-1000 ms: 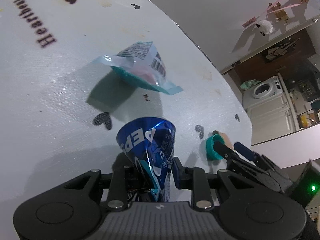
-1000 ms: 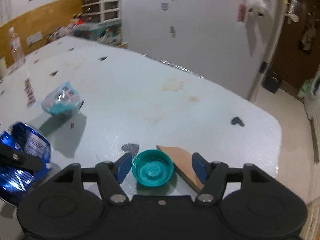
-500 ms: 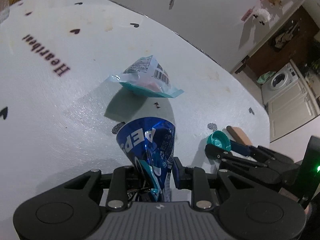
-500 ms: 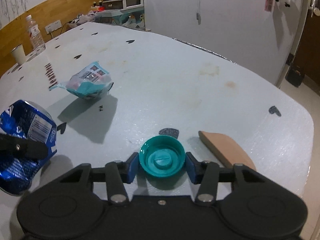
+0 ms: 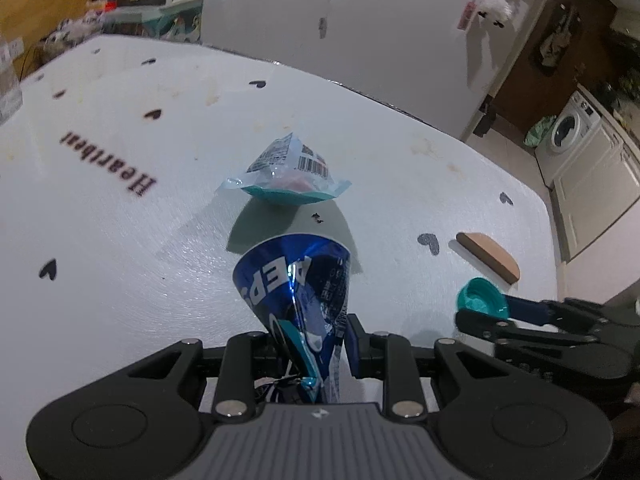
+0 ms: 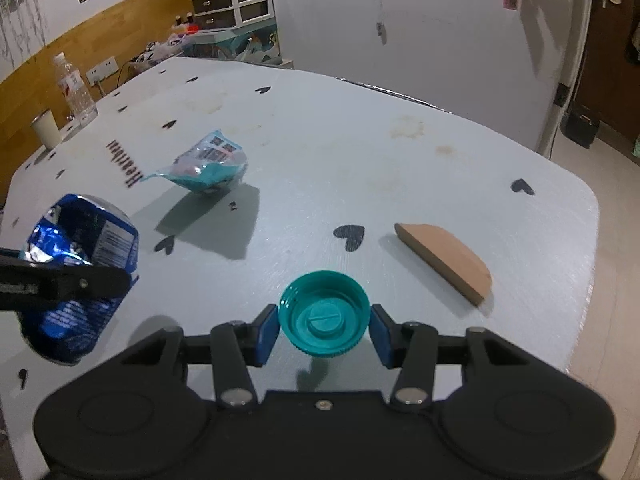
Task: Collect trash
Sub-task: 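Carry the blue can and teal cap over the trash bin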
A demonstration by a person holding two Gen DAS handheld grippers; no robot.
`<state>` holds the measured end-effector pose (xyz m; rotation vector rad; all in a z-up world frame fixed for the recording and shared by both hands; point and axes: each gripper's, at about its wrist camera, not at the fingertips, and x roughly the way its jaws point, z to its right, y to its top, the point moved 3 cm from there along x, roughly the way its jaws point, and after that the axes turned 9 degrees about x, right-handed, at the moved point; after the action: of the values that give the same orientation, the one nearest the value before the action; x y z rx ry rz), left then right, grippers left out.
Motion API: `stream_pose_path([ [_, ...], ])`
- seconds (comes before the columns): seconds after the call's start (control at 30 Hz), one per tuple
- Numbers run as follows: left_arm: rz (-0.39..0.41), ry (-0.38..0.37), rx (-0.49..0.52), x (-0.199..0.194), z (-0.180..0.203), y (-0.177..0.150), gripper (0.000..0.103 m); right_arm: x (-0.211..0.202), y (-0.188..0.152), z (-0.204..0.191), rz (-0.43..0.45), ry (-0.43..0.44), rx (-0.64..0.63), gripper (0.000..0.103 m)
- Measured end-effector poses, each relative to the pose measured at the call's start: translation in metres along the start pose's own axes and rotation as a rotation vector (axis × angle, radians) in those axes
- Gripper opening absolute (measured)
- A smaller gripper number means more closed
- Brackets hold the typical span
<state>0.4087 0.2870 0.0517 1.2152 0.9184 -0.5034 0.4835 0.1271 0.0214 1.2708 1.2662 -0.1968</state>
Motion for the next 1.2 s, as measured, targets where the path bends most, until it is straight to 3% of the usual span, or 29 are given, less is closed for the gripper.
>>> stream_pose_path([
  [0.77,0.079,-0.043,0.143,-0.059,0.043,-0.035,0.028,-0.106,-0.043,0.009,0.097,-0.125,0.100,0.049],
  [1.2,0.087,-0.110,0.234,-0.069,0.112,-0.051,0.028,-0.156,-0.077,0.054,0.134,-0.188,0.178,0.049],
])
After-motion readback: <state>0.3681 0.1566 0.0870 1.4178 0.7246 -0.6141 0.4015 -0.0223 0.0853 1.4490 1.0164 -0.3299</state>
